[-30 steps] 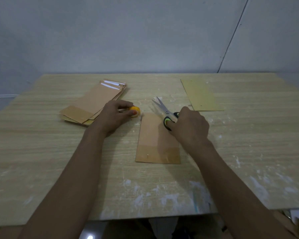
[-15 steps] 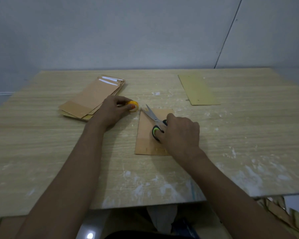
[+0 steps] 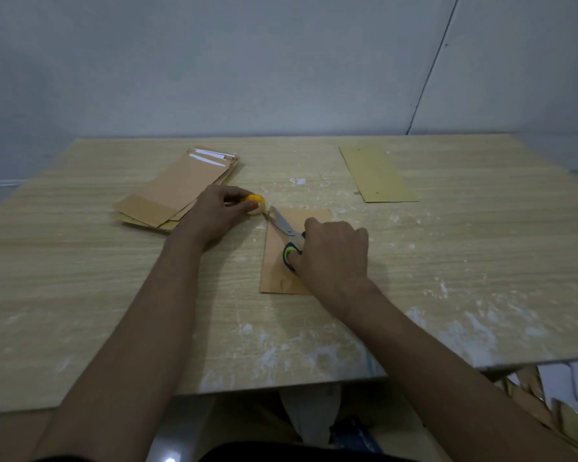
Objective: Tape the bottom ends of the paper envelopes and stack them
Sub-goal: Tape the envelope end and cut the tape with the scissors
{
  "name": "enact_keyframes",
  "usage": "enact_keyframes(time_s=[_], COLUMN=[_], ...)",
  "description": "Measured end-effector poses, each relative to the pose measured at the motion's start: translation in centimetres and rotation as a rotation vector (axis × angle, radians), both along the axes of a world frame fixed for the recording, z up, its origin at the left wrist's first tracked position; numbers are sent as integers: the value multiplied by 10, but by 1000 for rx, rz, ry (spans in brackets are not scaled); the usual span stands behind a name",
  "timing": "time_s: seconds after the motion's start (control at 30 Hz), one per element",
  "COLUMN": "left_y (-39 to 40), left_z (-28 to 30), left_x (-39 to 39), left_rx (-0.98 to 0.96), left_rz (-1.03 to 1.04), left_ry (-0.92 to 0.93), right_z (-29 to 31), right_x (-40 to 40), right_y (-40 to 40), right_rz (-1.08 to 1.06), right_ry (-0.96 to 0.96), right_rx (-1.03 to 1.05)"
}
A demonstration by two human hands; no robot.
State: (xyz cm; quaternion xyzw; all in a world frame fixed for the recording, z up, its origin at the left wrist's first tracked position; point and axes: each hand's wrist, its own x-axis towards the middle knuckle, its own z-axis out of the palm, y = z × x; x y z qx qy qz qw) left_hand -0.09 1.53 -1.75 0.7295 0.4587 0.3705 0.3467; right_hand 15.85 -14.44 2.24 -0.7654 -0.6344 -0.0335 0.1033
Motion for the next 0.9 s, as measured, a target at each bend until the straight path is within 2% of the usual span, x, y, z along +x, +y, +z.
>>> enact_keyframes(time_s=[0.47,0.73,0.8,0.9], left_y=[4,3,5,5], left_z=[-5,-4,-4,-4], left_x=[-1,2,2,4], left_rx=[-59,-64,-24,27], left_rz=[-2,39,53,67], left_ry=[-52,-256,-260,-251], right_z=[4,-2,-4,-11], right_x=[-5,4,4,4], right_y=[21,25,24,25], right_rz=[140,114,107,107], right_ry=[-152,34,88,45], right_rx=[0,-28,-21,-24])
